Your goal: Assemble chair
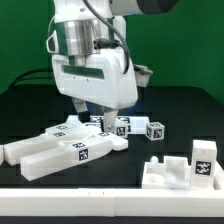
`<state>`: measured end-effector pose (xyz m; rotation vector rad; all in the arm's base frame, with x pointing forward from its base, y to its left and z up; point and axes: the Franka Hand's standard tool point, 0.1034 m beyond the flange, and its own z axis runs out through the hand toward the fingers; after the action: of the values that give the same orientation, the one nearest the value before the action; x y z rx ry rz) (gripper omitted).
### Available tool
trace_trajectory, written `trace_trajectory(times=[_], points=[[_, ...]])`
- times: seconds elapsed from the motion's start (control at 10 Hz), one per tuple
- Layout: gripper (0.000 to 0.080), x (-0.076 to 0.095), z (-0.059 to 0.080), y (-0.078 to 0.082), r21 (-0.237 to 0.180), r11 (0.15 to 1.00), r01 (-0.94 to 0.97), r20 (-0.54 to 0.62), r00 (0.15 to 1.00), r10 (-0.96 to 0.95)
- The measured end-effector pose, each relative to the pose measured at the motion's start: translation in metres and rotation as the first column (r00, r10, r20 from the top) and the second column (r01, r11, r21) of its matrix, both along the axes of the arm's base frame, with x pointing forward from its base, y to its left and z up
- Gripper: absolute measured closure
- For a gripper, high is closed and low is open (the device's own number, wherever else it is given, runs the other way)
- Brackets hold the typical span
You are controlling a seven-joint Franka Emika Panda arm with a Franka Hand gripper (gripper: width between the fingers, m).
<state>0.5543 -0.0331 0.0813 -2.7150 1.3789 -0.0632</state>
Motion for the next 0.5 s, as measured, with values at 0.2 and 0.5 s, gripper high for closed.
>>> trace_trajectory(times=[0.2,0.5], points=[[0.015,0.0,-0.001,0.0,-0.012,0.991,-0.133,0.007,0.991,0.133],[0.015,-0.034,-0.003,-0.026,0.127,0.988,-0.091,-0.105,0.989,0.104]])
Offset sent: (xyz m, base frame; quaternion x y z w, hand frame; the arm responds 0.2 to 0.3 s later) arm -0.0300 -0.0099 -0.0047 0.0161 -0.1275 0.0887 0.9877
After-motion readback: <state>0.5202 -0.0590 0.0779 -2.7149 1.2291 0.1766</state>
